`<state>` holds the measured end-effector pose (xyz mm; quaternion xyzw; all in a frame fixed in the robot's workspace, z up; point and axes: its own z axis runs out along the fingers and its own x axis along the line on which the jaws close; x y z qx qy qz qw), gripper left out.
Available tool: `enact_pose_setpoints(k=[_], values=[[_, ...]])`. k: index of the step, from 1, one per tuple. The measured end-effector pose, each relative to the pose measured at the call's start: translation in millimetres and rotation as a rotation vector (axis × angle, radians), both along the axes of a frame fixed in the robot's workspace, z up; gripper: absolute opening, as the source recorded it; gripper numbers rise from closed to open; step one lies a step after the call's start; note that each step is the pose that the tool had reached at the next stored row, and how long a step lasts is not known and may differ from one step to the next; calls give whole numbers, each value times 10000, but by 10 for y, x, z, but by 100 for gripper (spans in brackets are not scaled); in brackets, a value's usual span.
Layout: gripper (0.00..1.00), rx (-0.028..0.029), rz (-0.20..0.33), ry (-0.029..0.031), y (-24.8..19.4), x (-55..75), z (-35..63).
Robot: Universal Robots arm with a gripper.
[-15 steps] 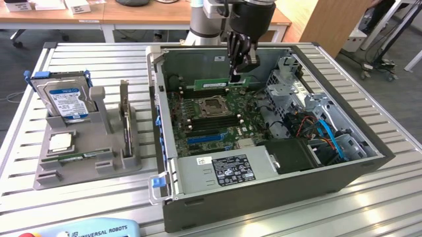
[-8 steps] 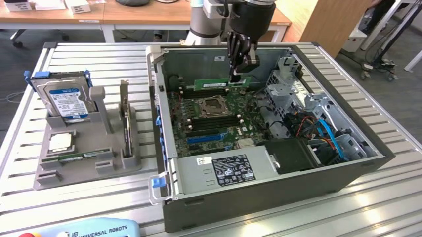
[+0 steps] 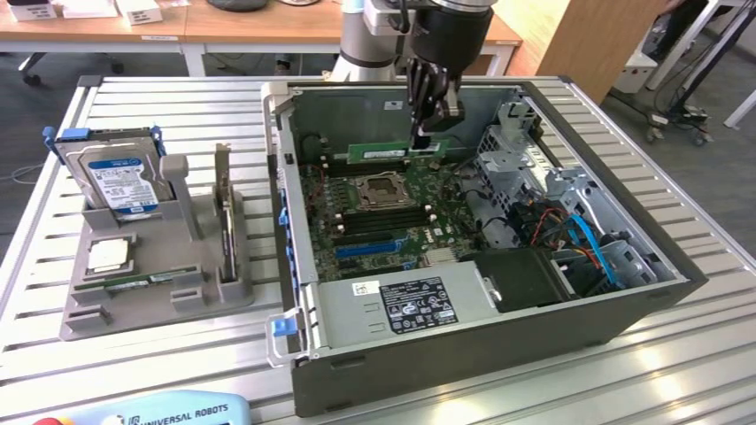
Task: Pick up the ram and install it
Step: 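Insert the ram into the slot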
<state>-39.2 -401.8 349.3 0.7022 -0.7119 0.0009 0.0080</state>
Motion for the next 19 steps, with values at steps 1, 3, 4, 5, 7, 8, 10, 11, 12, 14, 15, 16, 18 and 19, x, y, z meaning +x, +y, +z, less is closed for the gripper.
enact_pose_setpoints(k=[1,3,4,5,7,8,10,11,12,14,15,16,18,19], values=[[12,0,0,0,0,0,-10],[12,0,0,0,0,0,-34],[12,0,0,0,0,0,-47],[12,0,0,0,0,0,-59],[12,0,-1,0,0,0,-77],[12,-1,0,0,0,0,-86],[12,0,0,0,0,0,-113],[12,0,0,0,0,0,-130],[12,0,0,0,0,0,-147],[12,0,0,0,0,0,-177],[12,1,-1,0,0,0,-192],[12,0,0,0,0,0,-206],[12,0,-1,0,0,0,-234],[12,-1,0,0,0,0,-248]])
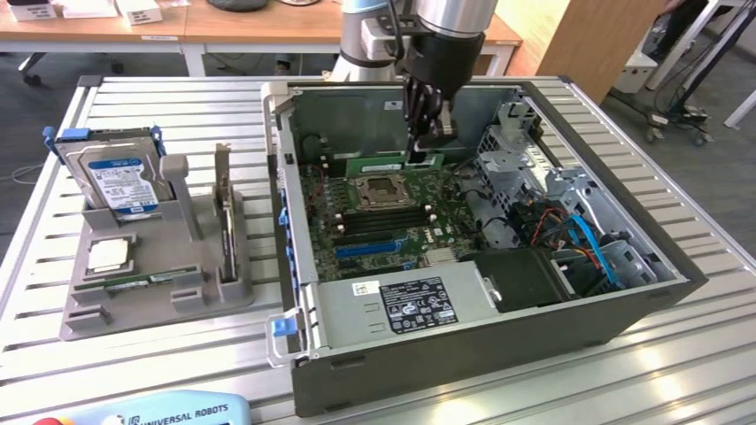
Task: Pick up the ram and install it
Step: 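Insert the ram into the slot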
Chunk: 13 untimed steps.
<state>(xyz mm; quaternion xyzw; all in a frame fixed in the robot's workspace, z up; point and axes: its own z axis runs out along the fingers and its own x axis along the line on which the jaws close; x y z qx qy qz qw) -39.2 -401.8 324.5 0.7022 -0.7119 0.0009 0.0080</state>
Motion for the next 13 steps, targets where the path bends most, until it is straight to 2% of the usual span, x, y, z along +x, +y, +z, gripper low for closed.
enact_pose_setpoints(k=[13], values=[[12,0,0,0,0,0,-164]])
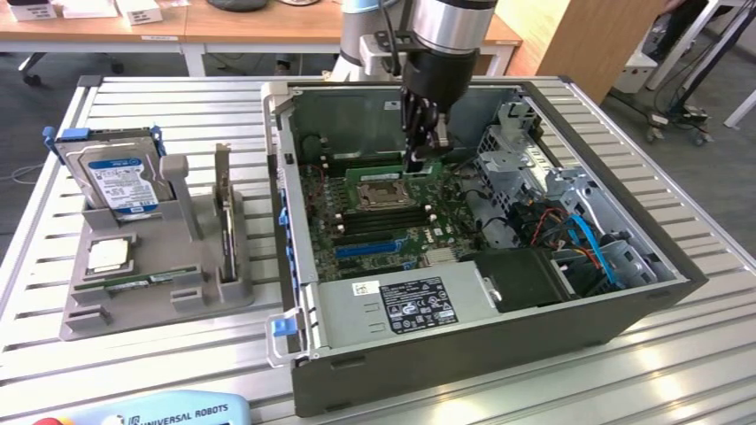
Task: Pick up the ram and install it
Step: 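Insert the ram into the slot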
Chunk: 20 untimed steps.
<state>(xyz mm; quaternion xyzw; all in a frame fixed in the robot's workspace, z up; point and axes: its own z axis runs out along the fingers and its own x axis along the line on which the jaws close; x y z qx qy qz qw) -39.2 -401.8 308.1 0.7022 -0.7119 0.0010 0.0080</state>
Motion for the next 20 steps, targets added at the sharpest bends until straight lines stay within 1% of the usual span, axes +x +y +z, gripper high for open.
enact_pose_setpoints(k=[20], values=[[12,1,-1,0,0,0,-200]])
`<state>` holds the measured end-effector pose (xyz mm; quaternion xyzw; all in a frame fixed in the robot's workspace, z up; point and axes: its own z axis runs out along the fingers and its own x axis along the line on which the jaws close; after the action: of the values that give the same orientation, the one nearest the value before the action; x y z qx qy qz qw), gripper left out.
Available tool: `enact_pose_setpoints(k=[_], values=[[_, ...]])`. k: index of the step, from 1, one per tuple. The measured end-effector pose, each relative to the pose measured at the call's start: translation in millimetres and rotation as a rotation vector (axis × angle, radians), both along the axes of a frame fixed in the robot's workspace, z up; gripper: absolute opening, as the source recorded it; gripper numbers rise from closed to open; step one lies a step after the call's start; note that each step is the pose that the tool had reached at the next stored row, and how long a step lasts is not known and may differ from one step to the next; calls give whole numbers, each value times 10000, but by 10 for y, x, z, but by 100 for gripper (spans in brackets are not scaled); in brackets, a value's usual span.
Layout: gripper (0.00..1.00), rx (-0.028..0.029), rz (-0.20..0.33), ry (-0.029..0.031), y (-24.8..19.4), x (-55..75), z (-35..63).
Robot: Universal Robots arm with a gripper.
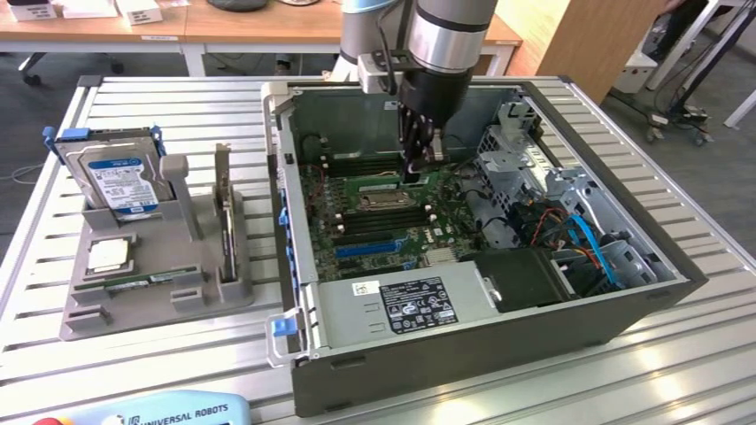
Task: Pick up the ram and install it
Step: 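Insert the ram into the slot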
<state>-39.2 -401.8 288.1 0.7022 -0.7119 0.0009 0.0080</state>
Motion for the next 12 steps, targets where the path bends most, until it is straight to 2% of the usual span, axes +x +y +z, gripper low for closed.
enact_pose_setpoints(k=[12], values=[[12,-1,0,0,0,64,0]])
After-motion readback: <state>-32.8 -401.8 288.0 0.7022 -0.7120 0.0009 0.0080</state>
